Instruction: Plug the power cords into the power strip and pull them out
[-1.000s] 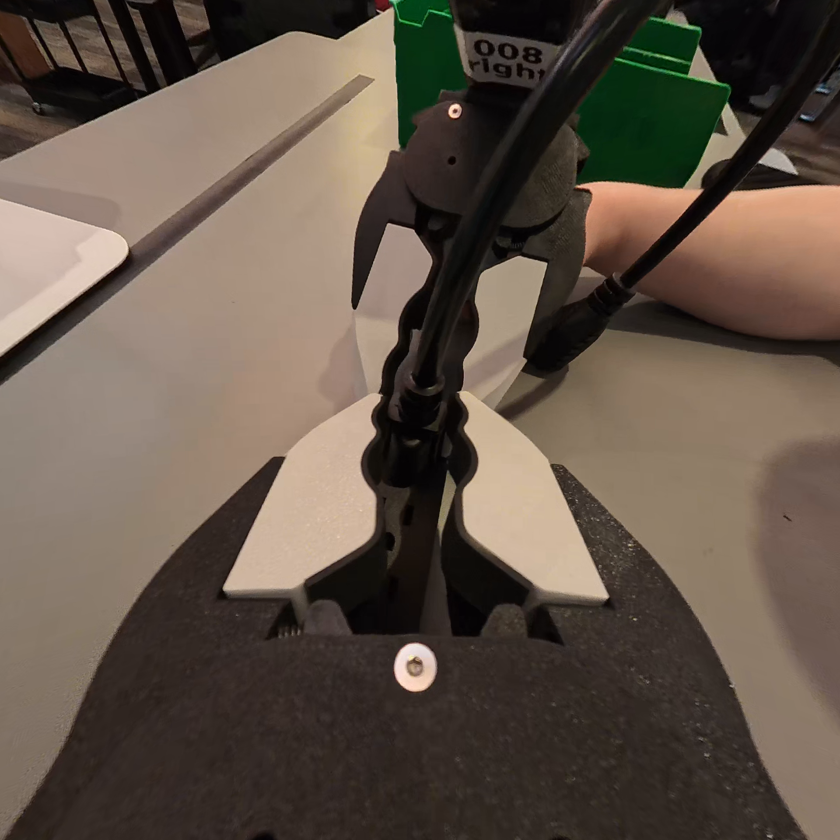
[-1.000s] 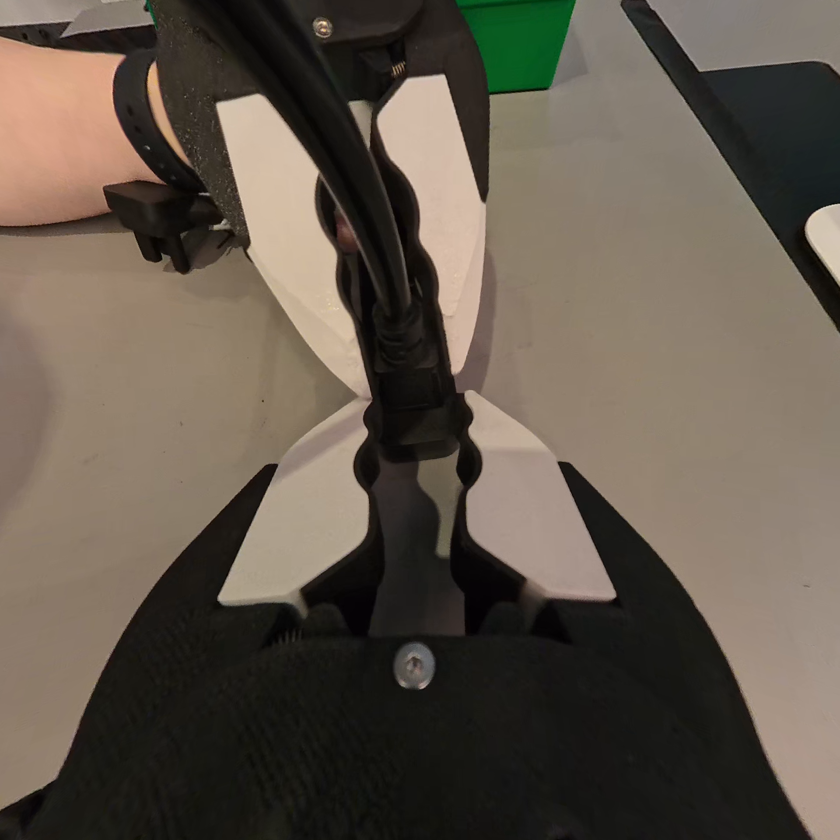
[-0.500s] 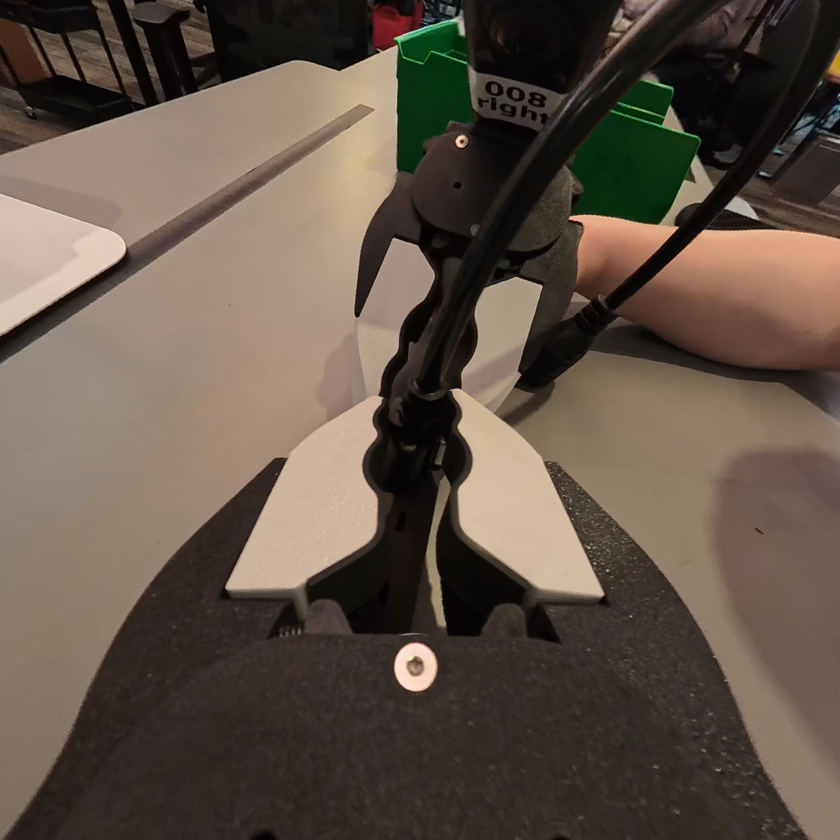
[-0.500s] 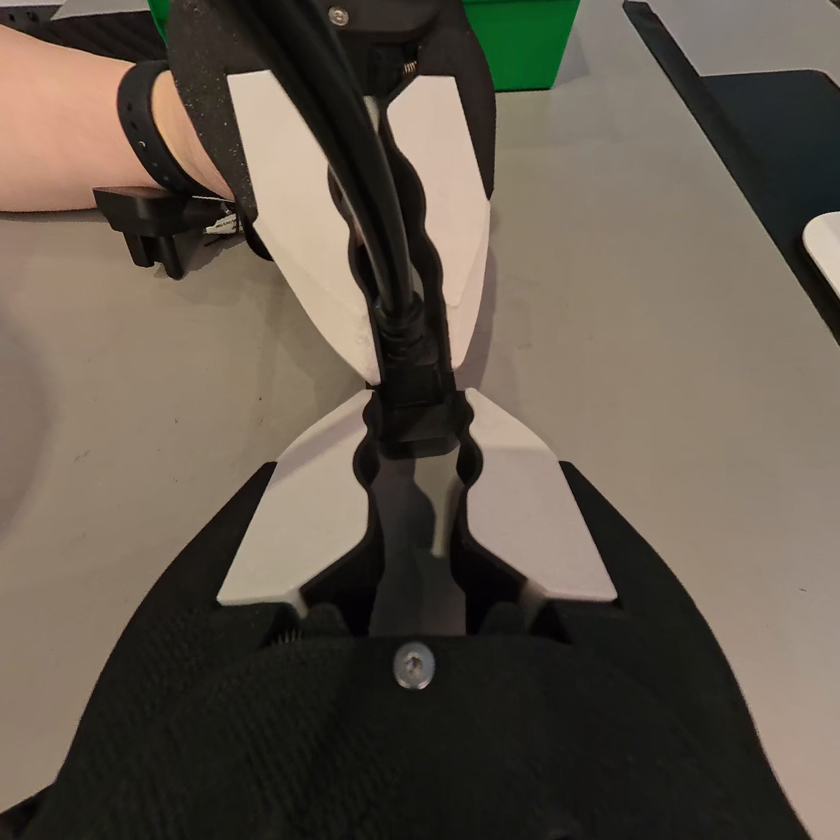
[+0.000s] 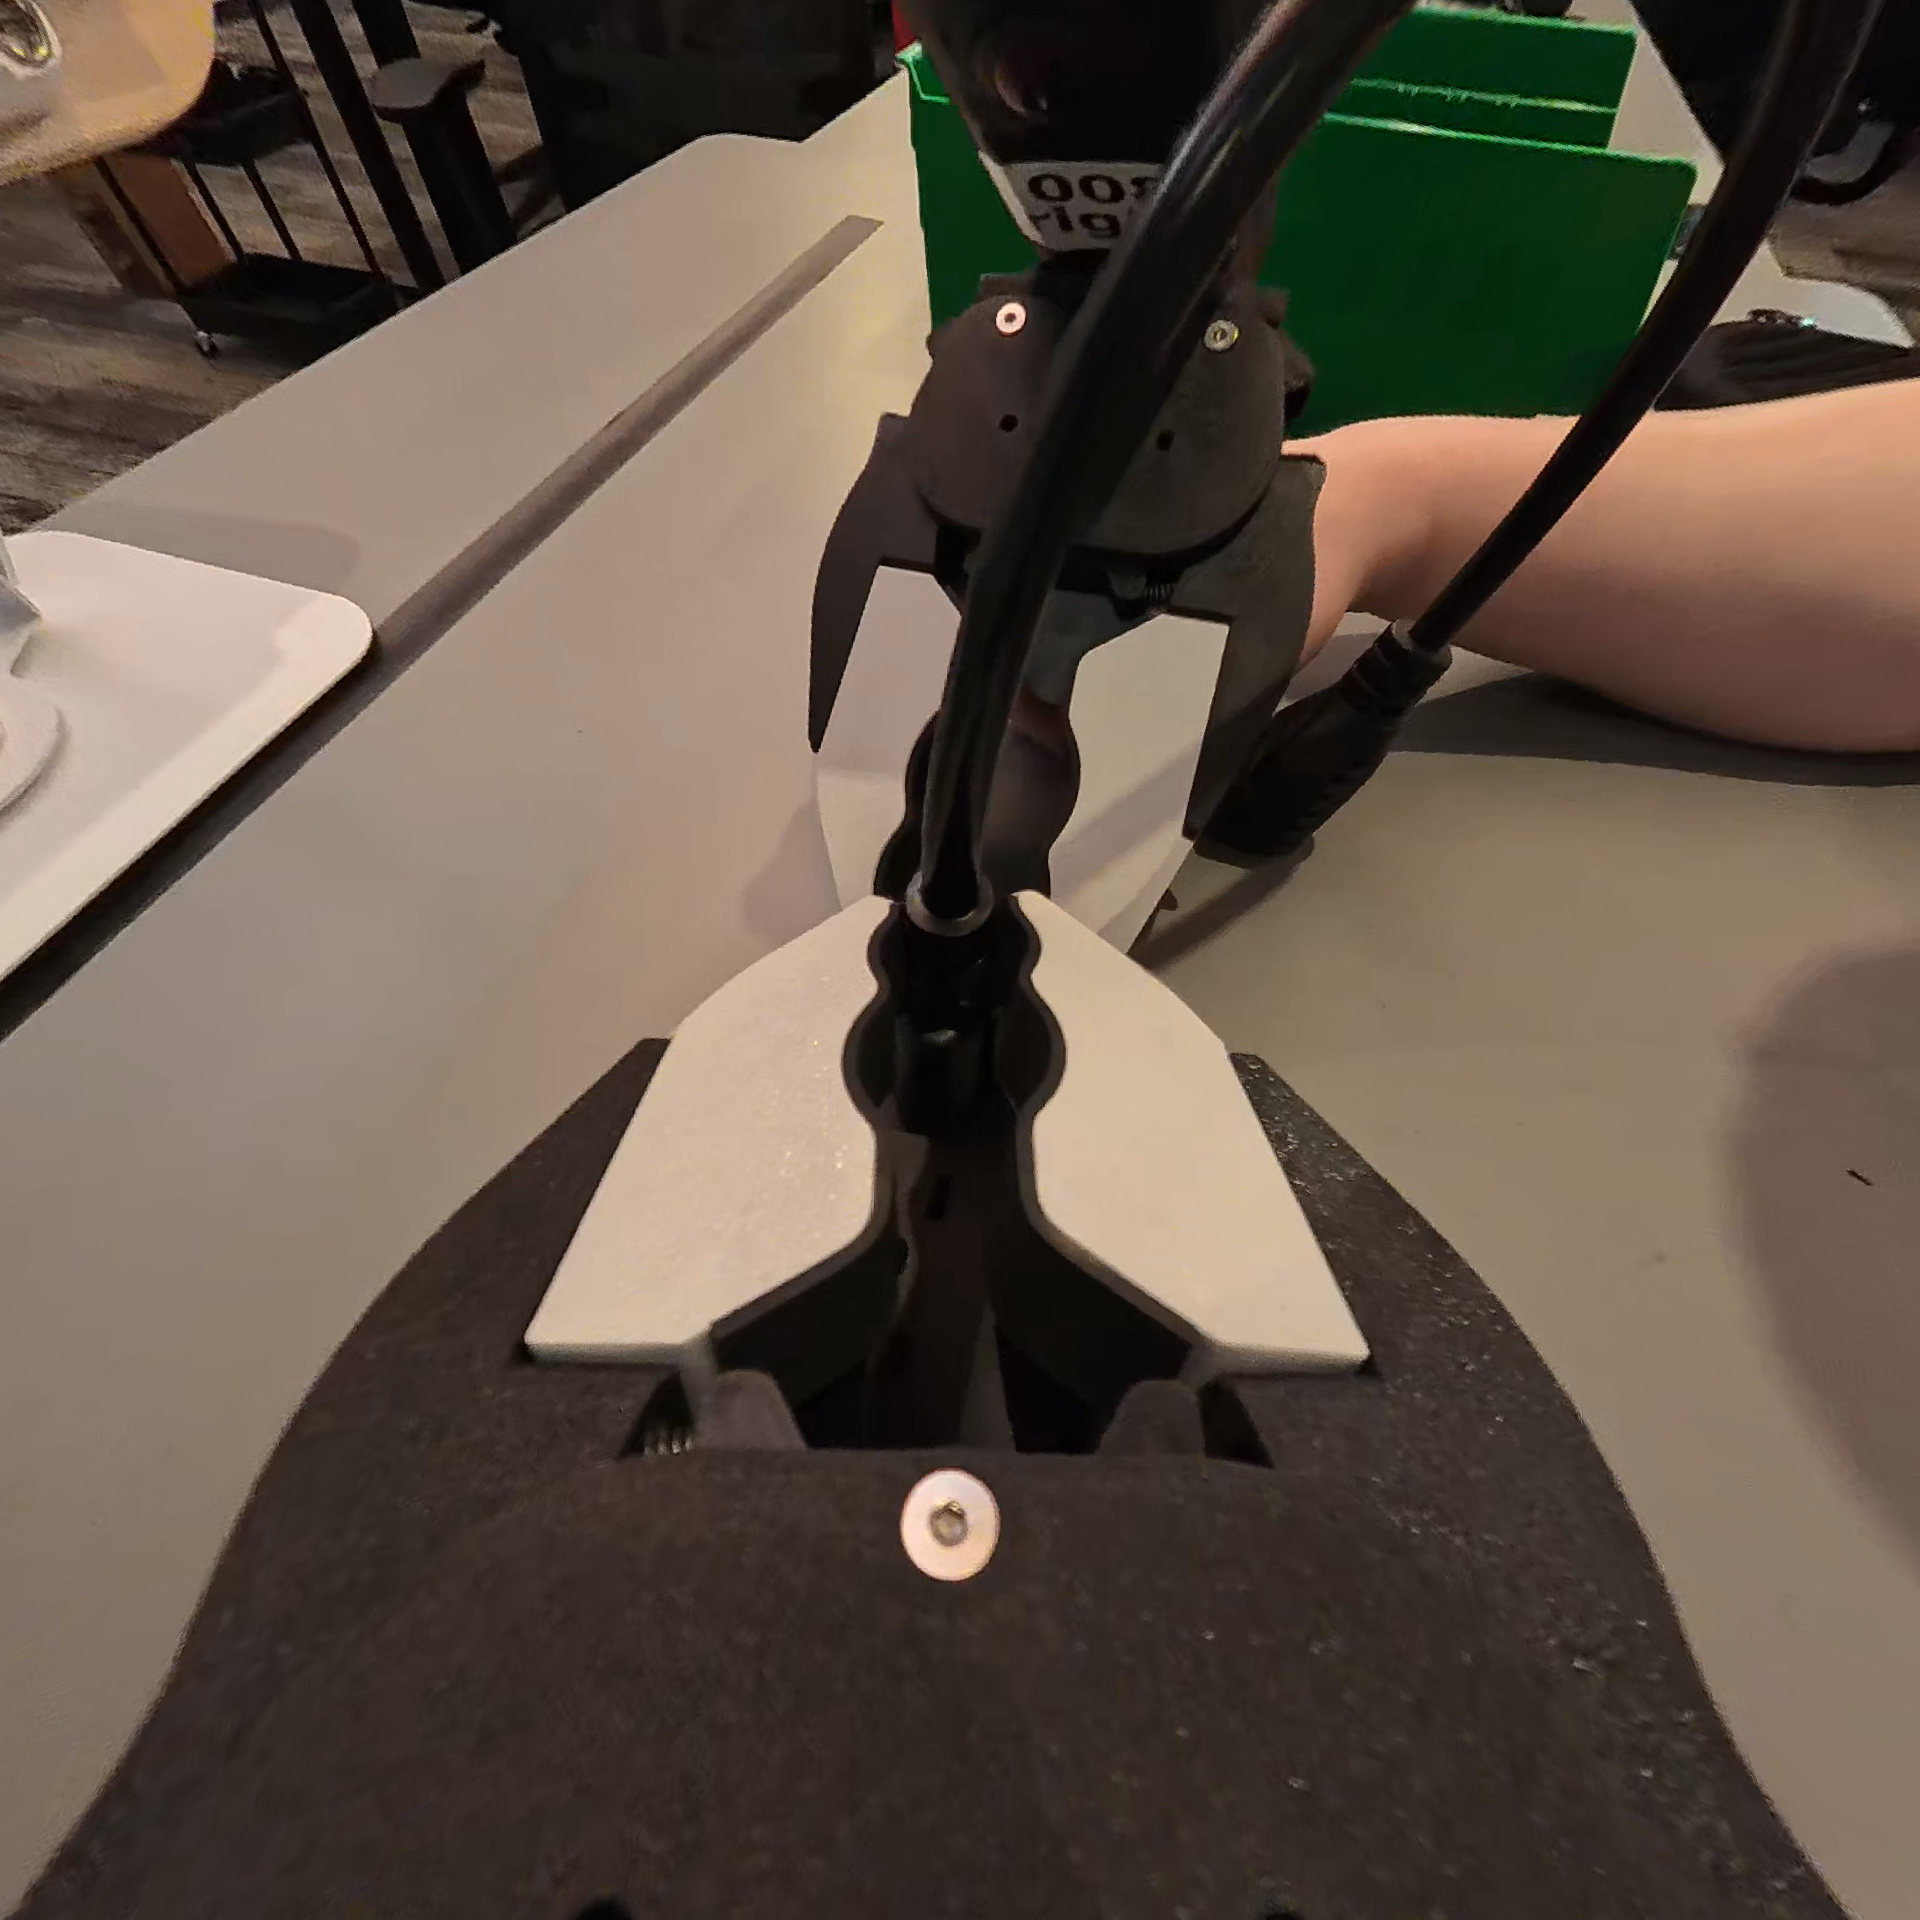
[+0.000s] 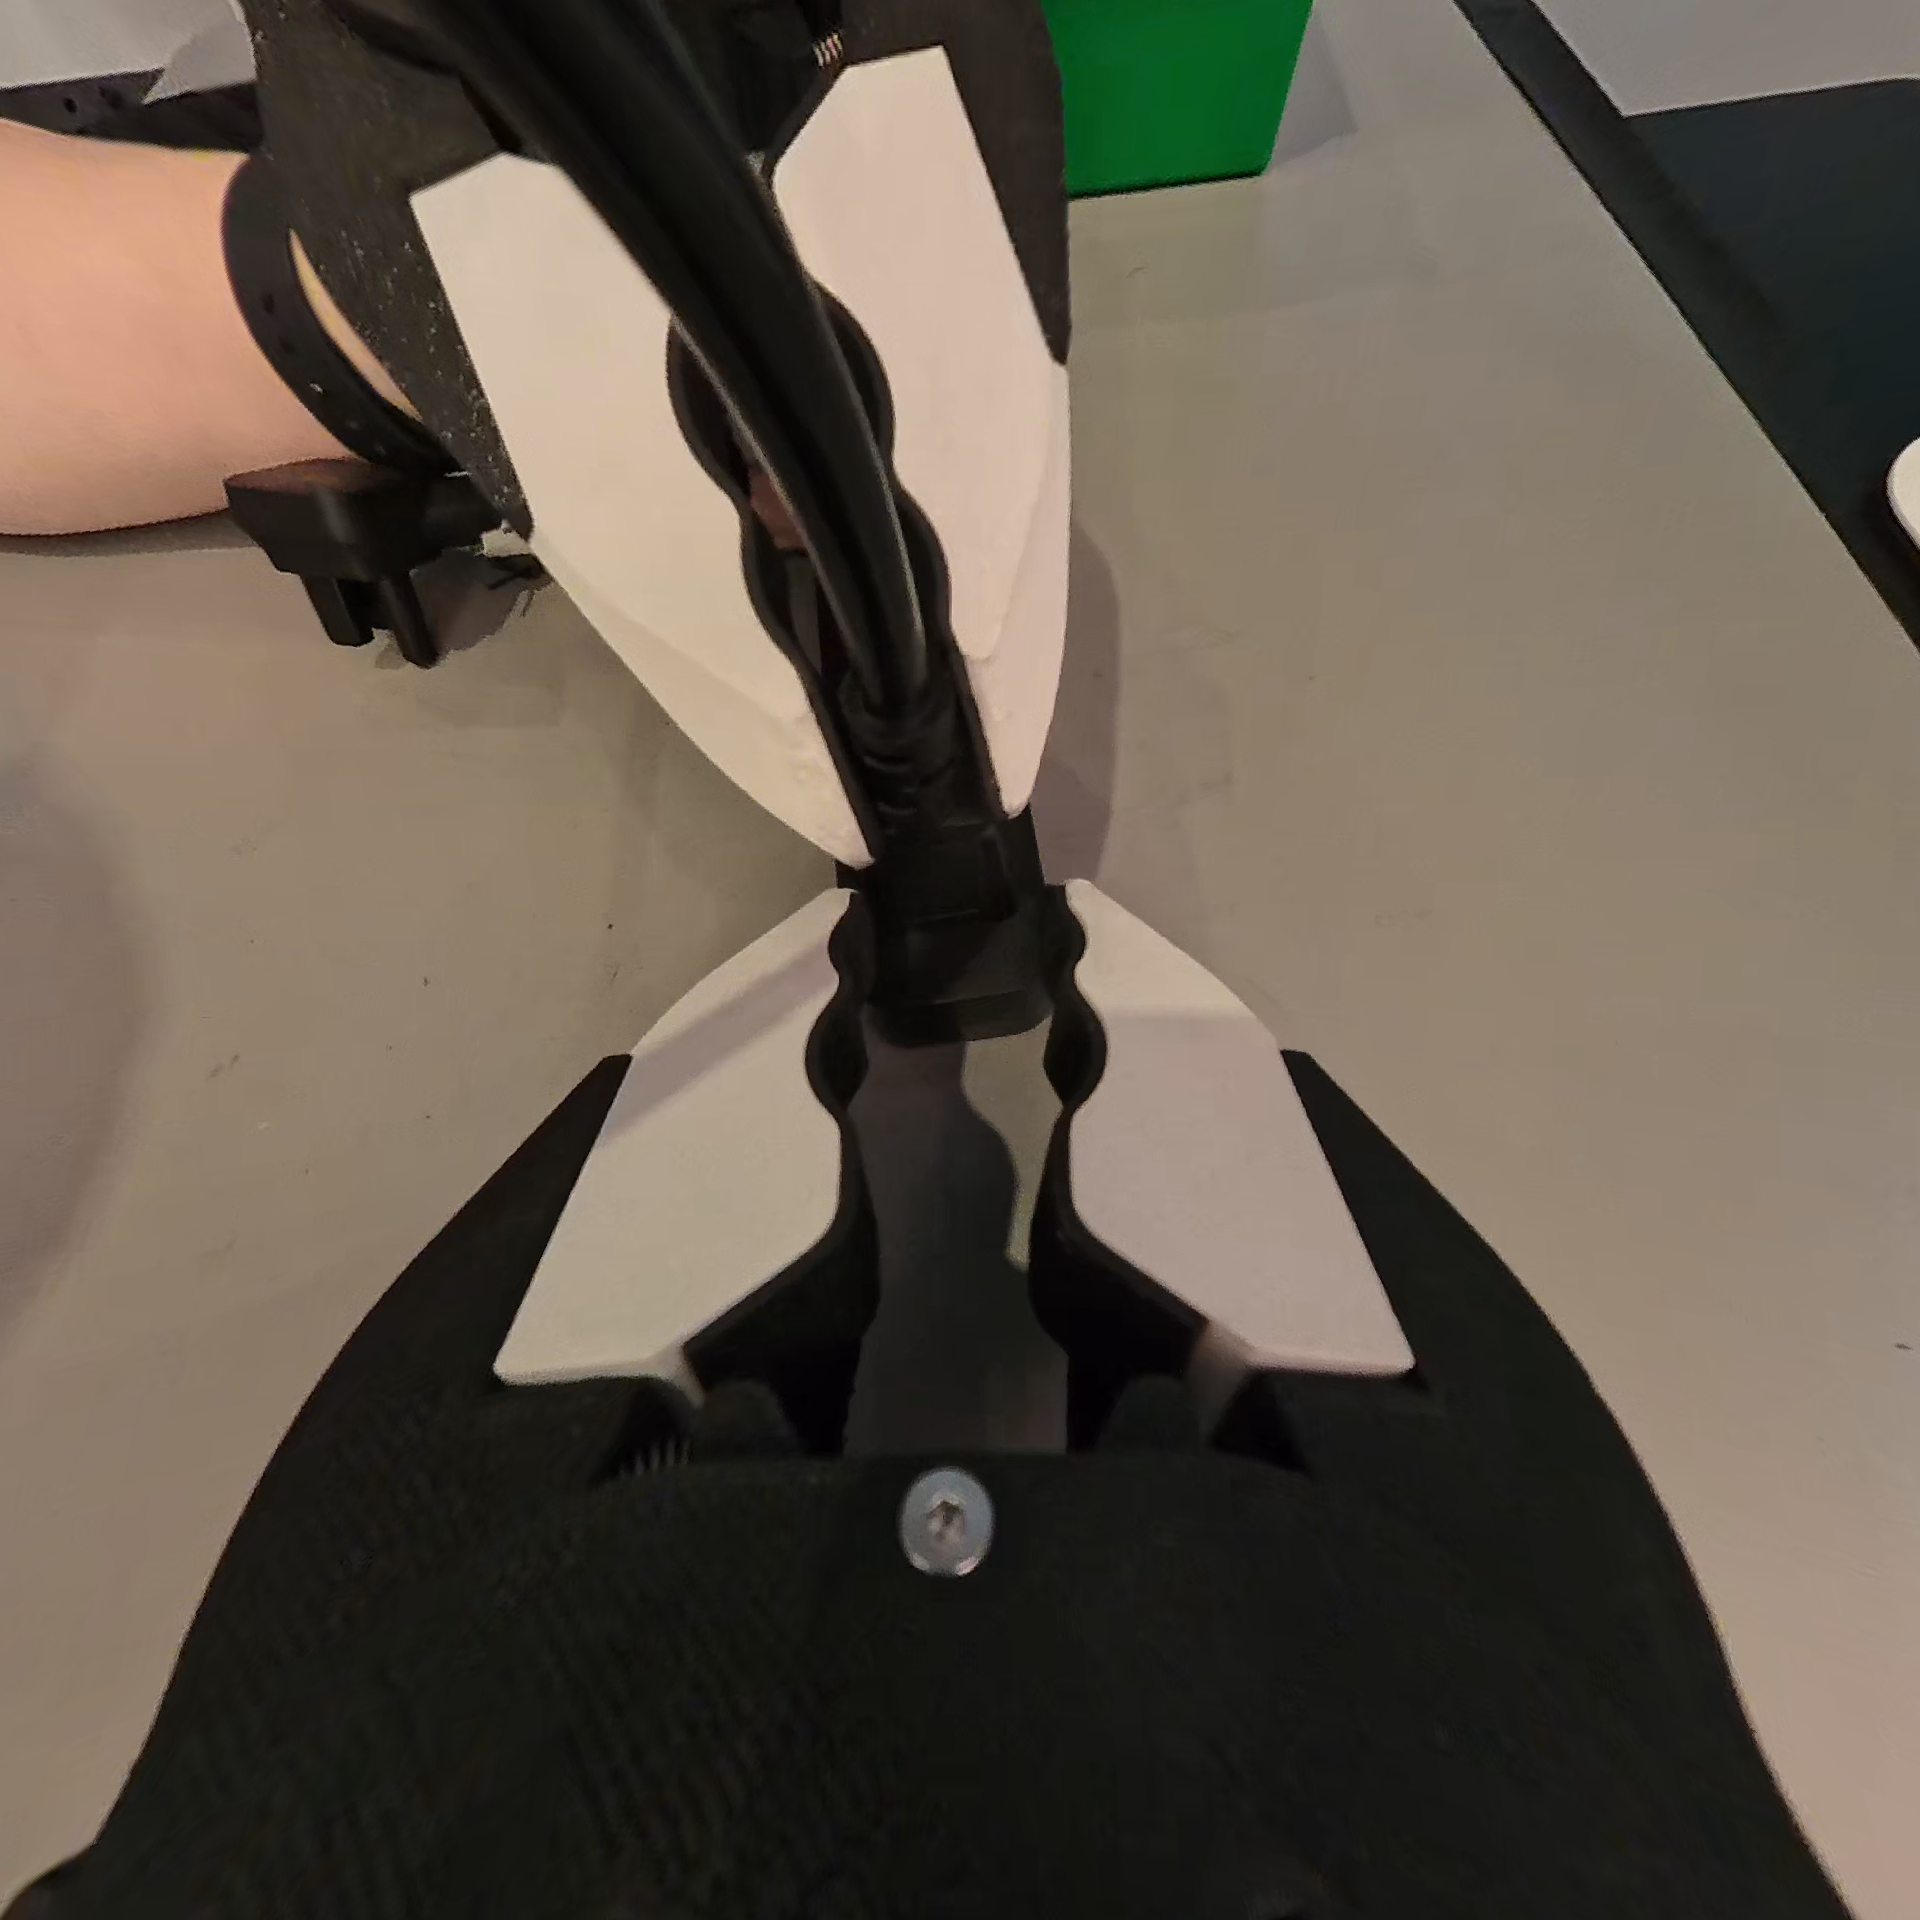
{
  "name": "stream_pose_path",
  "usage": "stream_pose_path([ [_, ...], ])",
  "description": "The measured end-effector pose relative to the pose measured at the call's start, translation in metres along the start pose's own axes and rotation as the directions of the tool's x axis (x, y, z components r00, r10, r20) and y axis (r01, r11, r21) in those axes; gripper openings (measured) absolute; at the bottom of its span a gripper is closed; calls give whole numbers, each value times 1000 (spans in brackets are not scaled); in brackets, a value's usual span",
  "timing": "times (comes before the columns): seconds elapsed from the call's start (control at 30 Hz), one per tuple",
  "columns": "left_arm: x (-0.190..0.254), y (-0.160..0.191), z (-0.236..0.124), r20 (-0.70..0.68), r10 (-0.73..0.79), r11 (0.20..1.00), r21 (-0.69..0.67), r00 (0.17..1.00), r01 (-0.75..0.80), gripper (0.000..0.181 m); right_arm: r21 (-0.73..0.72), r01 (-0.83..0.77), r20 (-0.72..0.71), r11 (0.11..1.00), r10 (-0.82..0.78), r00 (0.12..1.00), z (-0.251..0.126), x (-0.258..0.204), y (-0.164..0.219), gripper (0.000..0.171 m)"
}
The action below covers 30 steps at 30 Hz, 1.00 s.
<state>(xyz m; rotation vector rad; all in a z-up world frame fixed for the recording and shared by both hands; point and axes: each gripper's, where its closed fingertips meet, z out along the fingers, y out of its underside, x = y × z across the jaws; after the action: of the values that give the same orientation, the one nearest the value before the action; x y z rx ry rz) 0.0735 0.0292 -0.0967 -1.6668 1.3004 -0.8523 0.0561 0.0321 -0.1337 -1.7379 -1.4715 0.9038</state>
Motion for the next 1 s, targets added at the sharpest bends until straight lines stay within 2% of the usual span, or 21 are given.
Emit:
stream_pose_path([
  [0.07, -1, 0, 0, 8, -8, 1000, -18, 1000, 8, 16, 1, -2, 1, 1000, 2, 1000, 0, 0, 0, 36],
  [0.2, -3, -1, -4, -54, -128, 990, 52, 990, 130, 16, 6, -6, 3, 1000, 6, 1000, 0, 0, -1, 36],
  [0.47, -2, 2, -8, -52, -113, 991, 63, 992, 117, 16, 1, 13, -5, 1000, -13, 1000, 3, -1, -2, 36],
  [0.77, -1, -3, 3, 22, 3, 999, -53, 1000, -2, 15, 13, 5, -7, 1000, -5, 1000, 1, -1, -3, 35],
  [0.9, -4, 3, -9, -30, -97, 995, 16, 995, 98, 16, -2, 11, -18, 1000, -11, 1000, 5, 0, -2, 36],
  [1.0, -4, 4, -11, -36, -93, 995, 28, 995, 94, 16, -3, 18, -16, 1000, -18, 1000, 7, -2, -3, 36],
])
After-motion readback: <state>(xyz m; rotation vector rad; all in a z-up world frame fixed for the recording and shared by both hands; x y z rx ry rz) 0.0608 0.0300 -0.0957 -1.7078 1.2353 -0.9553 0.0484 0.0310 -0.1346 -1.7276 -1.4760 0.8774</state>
